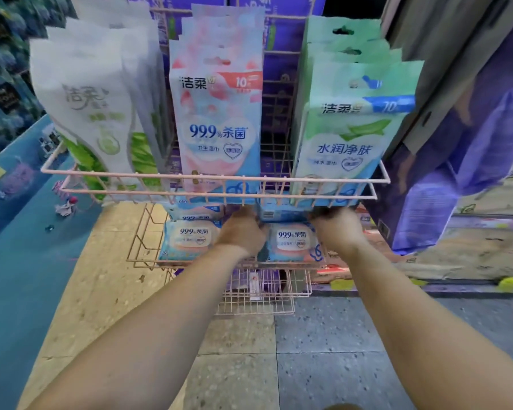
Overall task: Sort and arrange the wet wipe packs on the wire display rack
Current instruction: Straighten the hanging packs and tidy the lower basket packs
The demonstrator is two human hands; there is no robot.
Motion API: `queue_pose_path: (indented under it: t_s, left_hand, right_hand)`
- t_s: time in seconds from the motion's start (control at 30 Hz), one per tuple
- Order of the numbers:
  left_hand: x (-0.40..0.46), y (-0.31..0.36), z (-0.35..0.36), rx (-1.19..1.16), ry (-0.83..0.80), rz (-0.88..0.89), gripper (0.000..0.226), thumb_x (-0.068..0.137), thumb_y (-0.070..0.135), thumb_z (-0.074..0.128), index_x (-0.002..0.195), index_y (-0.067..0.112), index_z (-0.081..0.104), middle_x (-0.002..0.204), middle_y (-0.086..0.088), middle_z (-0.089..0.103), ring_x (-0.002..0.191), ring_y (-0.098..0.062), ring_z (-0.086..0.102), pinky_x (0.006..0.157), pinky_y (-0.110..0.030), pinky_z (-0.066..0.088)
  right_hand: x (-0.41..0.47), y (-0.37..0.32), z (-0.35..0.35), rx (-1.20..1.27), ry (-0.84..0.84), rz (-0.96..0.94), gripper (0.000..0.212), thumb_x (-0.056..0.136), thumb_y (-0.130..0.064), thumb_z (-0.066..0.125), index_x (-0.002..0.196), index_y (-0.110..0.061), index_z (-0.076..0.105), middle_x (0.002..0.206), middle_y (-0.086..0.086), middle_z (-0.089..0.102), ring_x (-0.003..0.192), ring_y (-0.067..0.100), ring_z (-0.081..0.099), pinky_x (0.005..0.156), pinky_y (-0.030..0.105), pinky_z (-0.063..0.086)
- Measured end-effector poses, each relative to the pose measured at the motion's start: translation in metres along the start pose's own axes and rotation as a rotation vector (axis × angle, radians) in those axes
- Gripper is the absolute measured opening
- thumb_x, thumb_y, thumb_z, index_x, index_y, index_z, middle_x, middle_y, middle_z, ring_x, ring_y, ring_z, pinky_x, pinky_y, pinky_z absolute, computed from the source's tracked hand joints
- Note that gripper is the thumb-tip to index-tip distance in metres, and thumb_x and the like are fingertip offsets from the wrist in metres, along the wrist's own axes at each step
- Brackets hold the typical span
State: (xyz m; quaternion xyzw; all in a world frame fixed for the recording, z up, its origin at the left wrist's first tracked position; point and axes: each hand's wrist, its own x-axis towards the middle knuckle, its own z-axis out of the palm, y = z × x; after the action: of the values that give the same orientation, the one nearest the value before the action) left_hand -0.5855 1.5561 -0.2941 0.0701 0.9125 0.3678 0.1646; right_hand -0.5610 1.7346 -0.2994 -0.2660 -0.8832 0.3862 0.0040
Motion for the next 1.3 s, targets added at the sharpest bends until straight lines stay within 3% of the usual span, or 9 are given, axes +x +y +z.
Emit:
queue_pose_path:
  t_s: [0.1, 0.27, 0.5, 0.63, 0.77, 0.87, 0.97, 1.13, 1.3]
  left_hand:
    - [0.004, 0.006, 0.000, -0.116, -0.073, -0.028, 0.032, 0.088, 0.022, 0.059, 0.115, 0.022, 0.042, 0.109, 0.001, 0.058, 0.114, -0.022, 0.053, 0.108, -0.039, 0.037]
    - [-0.008, -0.007, 0.005, -0.291, 0.014, 0.013, 0.046, 0.089, 0.013, 0.060, 0.130, 0.021, 0.042, 0.117, -0.001, 0.064, 0.111, -0.022, 0.058, 0.100, -0.036, 0.044]
    - [-0.051, -0.014, -0.010, -0.937, 0.063, -0.157, 0.001, 0.091, 0.022, 0.061, 0.092, 0.022, 0.061, 0.097, -0.007, 0.071, 0.077, -0.029, 0.071, 0.079, -0.045, 0.058]
    - [-0.055, -0.019, -0.004, -0.771, 0.083, -0.274, 0.021, 0.079, 0.028, 0.075, 0.084, 0.014, 0.060, 0.092, -0.011, 0.070, 0.067, -0.029, 0.072, 0.063, -0.039, 0.060]
    - [-0.054, -0.017, -0.012, -0.839, 0.002, -0.344, 0.033, 0.074, 0.013, 0.080, 0.096, 0.016, 0.056, 0.094, -0.013, 0.069, 0.071, -0.026, 0.073, 0.065, -0.039, 0.061]
    - [-0.057, -0.016, -0.018, -0.871, -0.047, -0.357, 0.035, 0.072, 0.007, 0.080, 0.098, 0.015, 0.058, 0.090, -0.014, 0.072, 0.066, -0.026, 0.072, 0.062, -0.038, 0.061]
    - [-0.067, -0.014, -0.016, -0.980, -0.145, -0.339, 0.047, 0.070, 0.006, 0.080, 0.111, 0.009, 0.059, 0.091, -0.014, 0.073, 0.066, -0.026, 0.070, 0.051, -0.032, 0.058]
    - [-0.095, -0.003, 0.000, -0.821, -0.283, -0.250, 0.050, 0.073, 0.014, 0.080, 0.111, 0.024, 0.048, 0.095, -0.003, 0.073, 0.072, -0.020, 0.070, 0.061, -0.033, 0.057]
    - [-0.084, -0.020, -0.037, -0.223, -0.134, -0.056, 0.073, 0.061, 0.060, 0.078, 0.121, 0.024, 0.057, 0.120, 0.005, 0.062, 0.103, -0.013, 0.061, 0.092, -0.034, 0.052]
  right_hand:
    - [0.009, 0.003, 0.011, 0.042, -0.069, 0.024, 0.036, 0.082, -0.029, 0.070, 0.111, -0.010, 0.064, 0.108, 0.011, 0.070, 0.102, 0.030, 0.064, 0.090, 0.042, 0.053]
    - [-0.015, 0.000, 0.007, 0.078, 0.114, -0.195, 0.027, 0.082, -0.027, 0.070, 0.101, -0.008, 0.068, 0.095, 0.008, 0.074, 0.088, 0.028, 0.067, 0.073, 0.034, 0.052]
    - [-0.094, 0.018, -0.004, 0.336, -0.083, -0.309, 0.027, 0.088, -0.027, 0.063, 0.110, -0.033, 0.048, 0.091, -0.010, 0.063, 0.073, 0.000, 0.058, 0.068, 0.027, 0.048]
    - [-0.101, 0.026, 0.004, 0.414, 0.000, -0.109, 0.016, 0.091, -0.044, 0.054, 0.087, -0.029, 0.056, 0.089, -0.004, 0.066, 0.084, 0.021, 0.064, 0.082, 0.048, 0.053]
    - [-0.083, 0.013, -0.002, 0.417, -0.034, 0.096, 0.038, 0.082, -0.060, 0.057, 0.095, -0.024, 0.058, 0.096, 0.005, 0.068, 0.073, 0.021, 0.063, 0.068, 0.034, 0.048]
    - [-0.080, 0.003, -0.007, 0.453, -0.169, 0.108, 0.039, 0.083, -0.045, 0.067, 0.113, -0.021, 0.062, 0.093, 0.001, 0.069, 0.061, 0.012, 0.060, 0.049, 0.022, 0.045]
    - [-0.091, 0.000, 0.000, 0.672, -0.276, 0.067, 0.037, 0.083, -0.030, 0.071, 0.117, -0.024, 0.059, 0.096, 0.000, 0.072, 0.079, 0.019, 0.072, 0.063, 0.026, 0.057]
    - [-0.100, -0.007, 0.023, 0.959, -0.164, 0.122, 0.069, 0.074, -0.012, 0.080, 0.130, -0.024, 0.042, 0.113, 0.007, 0.069, 0.092, 0.020, 0.072, 0.071, 0.034, 0.060]
    - [-0.086, 0.001, -0.016, 0.447, -0.468, -0.055, 0.101, 0.053, -0.026, 0.091, 0.137, -0.034, 0.036, 0.112, 0.001, 0.071, 0.092, 0.016, 0.073, 0.082, 0.041, 0.059]
